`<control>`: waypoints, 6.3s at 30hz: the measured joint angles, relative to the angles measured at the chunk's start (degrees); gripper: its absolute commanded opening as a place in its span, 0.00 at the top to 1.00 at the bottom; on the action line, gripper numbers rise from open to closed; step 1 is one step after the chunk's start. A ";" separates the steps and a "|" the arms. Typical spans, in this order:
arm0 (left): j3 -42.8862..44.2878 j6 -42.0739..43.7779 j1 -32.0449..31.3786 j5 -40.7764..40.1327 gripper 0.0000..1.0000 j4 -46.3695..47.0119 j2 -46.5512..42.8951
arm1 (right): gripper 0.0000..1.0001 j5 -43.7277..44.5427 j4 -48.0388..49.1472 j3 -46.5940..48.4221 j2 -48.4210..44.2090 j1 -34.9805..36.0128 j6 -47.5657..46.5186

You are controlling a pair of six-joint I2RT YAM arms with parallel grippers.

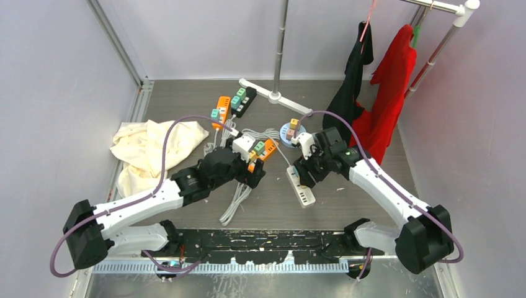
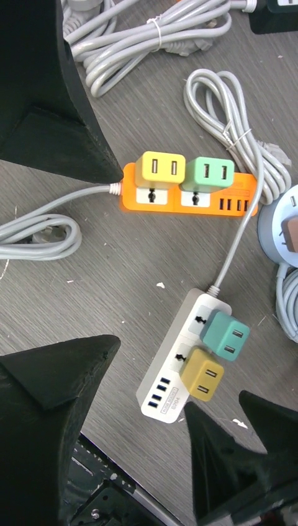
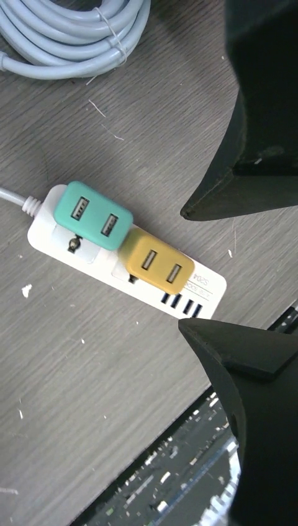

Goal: Pull the plug off the socket
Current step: Remove the plug from the socket.

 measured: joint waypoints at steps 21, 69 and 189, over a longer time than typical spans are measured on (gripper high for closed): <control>-12.44 4.90 0.00 2.82 0.12 14.99 -7.37 | 0.83 5.88 8.11 -1.79 9.20 2.64 3.78; -8.83 13.38 -0.59 31.52 0.27 43.89 28.26 | 0.47 -19.06 -6.19 -3.87 6.69 -3.93 -50.95; -2.86 16.76 -0.24 43.56 1.00 52.52 40.83 | 0.99 -29.83 -12.50 -10.56 -2.71 -19.19 -67.91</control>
